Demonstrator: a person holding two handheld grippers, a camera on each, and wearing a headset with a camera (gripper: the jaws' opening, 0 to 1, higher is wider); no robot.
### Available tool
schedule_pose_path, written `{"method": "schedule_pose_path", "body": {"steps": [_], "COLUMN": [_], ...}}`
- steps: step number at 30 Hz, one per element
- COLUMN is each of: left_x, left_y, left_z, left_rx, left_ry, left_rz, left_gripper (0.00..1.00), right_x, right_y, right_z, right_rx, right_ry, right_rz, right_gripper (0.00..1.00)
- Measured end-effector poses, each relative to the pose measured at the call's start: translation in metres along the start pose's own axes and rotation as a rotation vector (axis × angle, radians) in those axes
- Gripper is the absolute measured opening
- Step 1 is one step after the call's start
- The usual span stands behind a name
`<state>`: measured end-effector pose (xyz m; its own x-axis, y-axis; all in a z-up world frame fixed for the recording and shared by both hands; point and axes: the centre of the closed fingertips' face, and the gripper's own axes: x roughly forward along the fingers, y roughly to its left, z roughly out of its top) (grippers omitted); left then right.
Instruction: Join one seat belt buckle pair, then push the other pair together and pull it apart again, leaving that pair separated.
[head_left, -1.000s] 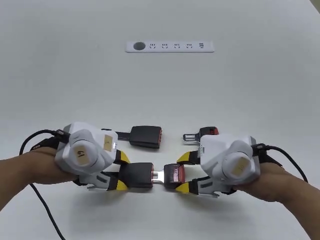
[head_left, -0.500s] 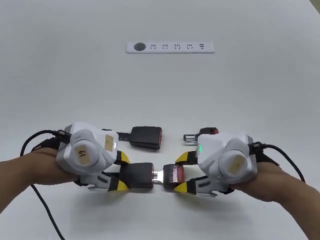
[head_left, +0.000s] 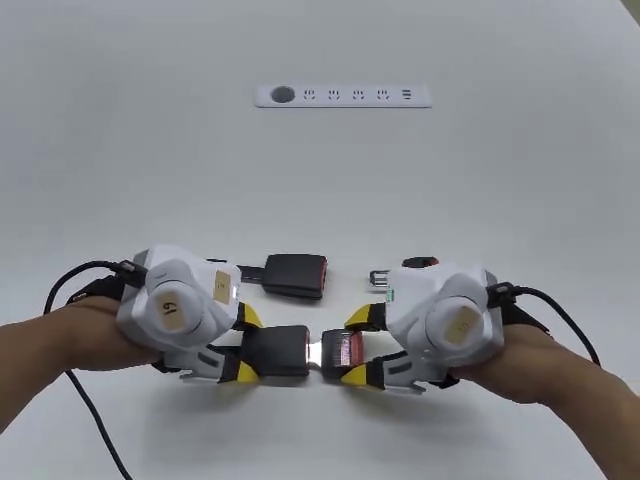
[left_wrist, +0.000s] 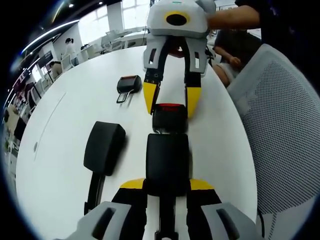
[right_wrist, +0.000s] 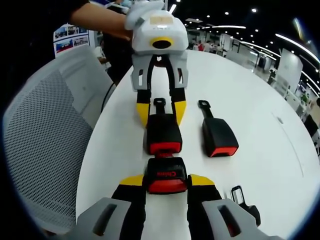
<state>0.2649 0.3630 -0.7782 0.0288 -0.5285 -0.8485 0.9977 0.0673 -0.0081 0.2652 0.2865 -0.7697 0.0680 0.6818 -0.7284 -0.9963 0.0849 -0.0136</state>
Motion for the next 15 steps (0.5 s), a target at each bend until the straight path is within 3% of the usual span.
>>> {"method": "schedule_pose_path", "body": {"steps": [15], "left_x": [-0.0001], "left_y": [-0.0003], "left_z": [0.0018], "left_rx": [-0.007], "left_ry": [0.010], "left_rz": [0.005], "left_gripper": [0.30], "right_x": [0.0031], "right_y": [0.0010], "right_z": [0.0035], "right_rx": [-0.006], "right_ry": [-0.002], "right_rz": [0.003], "right_gripper": [0.26]}}
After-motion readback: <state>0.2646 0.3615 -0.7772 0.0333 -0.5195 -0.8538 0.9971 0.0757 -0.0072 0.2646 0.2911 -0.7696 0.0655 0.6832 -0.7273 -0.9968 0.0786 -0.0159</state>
